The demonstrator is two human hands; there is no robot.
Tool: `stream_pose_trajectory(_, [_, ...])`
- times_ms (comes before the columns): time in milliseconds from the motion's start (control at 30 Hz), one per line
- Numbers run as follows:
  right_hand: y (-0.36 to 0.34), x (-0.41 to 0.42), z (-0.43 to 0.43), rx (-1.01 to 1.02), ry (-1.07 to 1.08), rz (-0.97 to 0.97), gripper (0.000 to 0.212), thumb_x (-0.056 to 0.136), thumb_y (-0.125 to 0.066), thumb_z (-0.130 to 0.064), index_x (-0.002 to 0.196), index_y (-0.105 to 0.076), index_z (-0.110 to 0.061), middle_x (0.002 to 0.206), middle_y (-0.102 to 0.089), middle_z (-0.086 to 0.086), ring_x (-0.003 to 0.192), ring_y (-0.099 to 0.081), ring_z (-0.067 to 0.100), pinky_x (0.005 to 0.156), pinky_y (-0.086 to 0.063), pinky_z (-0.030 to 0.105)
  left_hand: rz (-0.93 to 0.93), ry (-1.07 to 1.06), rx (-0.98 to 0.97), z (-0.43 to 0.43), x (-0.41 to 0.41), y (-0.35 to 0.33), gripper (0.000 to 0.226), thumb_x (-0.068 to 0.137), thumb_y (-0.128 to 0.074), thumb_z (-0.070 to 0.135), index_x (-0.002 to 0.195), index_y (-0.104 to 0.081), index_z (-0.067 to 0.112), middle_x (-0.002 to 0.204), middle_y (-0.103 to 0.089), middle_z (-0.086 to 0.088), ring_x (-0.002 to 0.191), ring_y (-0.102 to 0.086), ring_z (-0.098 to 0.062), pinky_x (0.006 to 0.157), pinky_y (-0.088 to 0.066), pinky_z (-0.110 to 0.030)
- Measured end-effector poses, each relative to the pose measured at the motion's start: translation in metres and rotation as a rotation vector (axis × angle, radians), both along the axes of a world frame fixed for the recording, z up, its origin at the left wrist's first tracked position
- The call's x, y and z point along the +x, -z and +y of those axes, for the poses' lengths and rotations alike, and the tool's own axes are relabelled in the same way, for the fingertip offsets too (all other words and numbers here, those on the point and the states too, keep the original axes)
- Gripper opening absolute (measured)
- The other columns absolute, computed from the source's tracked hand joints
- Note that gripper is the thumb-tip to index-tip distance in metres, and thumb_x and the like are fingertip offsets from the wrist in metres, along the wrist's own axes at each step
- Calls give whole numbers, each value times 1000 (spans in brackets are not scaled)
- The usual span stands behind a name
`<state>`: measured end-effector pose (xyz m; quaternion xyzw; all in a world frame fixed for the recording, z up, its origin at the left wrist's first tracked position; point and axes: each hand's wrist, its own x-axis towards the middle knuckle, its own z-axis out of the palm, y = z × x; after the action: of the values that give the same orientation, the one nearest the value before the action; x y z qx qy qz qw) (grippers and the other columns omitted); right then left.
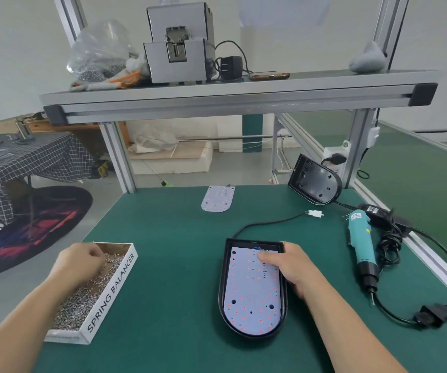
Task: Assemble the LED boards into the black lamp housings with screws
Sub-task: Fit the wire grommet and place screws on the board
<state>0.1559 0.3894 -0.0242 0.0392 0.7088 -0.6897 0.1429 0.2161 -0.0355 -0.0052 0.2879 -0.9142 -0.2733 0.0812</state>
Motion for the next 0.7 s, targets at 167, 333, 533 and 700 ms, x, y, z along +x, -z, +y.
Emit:
stream_pose_trajectory(167, [-1, 0, -3, 92, -24, 39, 10, 86, -71, -2, 91, -74, -11, 86, -79, 1, 72, -74, 14, 62, -55, 23, 309, 88, 1265, 75, 12, -36, 7, 89, -58, -4, 94, -63, -2, 68, -60, -7, 50, -54, -9, 38, -38, -11])
stream_pose_trajectory(333, [-5, 0, -7, 164, -42, 52, 12, 84, -70, -1, 85, -75, -13, 82, -77, -2, 68, -70, 13, 63, -54, 23, 136, 296, 1622, 212, 7, -42, 7, 72, -67, -3, 78, -70, -1, 68, -61, -11, 51, -57, -11, 40, -43, -12])
stream_pose_trajectory(533, [-7, 1, -10, 222, -67, 72, 33, 83, -71, -11, 53, -61, -23, 60, -57, -9, 56, -50, 11, 55, -40, 21, 75, 193, 1684, 284, -8, -17, 10, 88, -61, -5, 80, -67, -3, 68, -60, -11, 53, -55, -12, 40, -42, -14])
stream_pose_trajectory(700, [-5, -4, -5, 662, -27, 206, 26, 87, -66, -40, 74, -52, -22, 80, -59, -4, 72, -52, 15, 55, -34, 26, 156, 193, 1566, 299, -9, -4, 26, 101, -47, -5, 81, -62, -1, 64, -60, -7, 54, -55, -11, 44, -44, -16])
